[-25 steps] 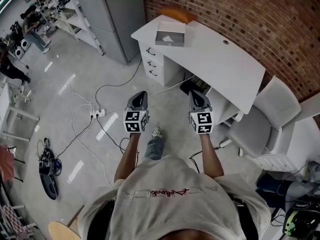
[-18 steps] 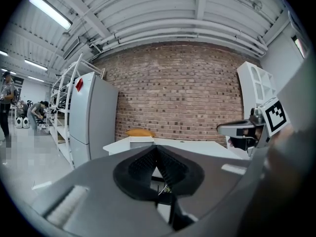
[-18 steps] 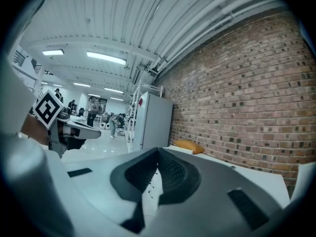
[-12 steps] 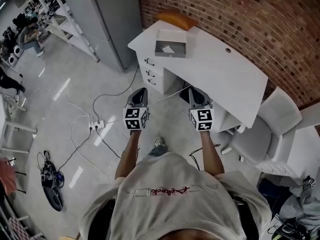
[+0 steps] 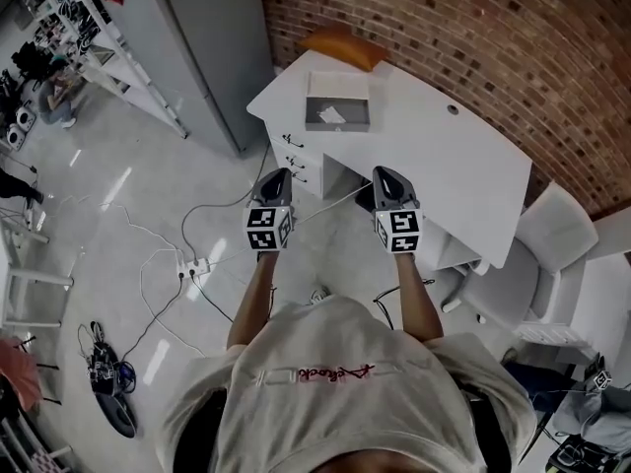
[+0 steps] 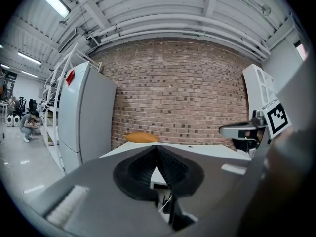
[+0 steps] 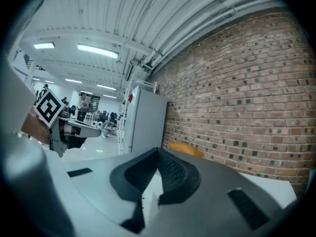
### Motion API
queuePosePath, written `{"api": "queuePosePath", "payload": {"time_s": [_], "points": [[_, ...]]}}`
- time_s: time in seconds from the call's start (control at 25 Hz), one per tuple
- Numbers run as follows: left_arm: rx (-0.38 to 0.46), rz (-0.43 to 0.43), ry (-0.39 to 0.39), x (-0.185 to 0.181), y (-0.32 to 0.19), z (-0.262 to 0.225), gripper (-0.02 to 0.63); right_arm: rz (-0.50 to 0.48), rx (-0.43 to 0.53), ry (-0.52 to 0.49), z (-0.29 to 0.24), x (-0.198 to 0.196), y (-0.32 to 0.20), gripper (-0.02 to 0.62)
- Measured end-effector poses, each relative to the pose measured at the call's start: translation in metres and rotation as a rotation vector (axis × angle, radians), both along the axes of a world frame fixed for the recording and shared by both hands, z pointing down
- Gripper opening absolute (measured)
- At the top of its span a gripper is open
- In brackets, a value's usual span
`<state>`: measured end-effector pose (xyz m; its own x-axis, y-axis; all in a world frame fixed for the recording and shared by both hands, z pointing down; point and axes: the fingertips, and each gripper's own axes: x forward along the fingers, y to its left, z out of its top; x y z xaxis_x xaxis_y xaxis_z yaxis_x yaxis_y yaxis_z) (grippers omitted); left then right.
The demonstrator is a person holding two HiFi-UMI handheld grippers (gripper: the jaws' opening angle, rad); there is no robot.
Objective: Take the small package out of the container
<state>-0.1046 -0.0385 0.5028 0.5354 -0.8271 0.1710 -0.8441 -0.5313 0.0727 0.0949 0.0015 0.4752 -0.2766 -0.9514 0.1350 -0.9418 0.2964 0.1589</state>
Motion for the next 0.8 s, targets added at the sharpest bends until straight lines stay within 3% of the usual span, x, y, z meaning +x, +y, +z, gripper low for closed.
{"api": "queuePosePath", "payload": {"time_s": [0.4, 0.8], "points": [[0.005, 0.044, 0.007, 0.008, -0.066, 0.002, 0.009, 0.043, -0.005, 0.013, 0.004, 0.005, -0.055, 0.011], [-0.015, 0.051, 0.006, 0.007, -0.086, 0.011, 0.009, 0.054, -0.043, 0.015, 0.021, 0.008, -0.068, 0.011]]}}
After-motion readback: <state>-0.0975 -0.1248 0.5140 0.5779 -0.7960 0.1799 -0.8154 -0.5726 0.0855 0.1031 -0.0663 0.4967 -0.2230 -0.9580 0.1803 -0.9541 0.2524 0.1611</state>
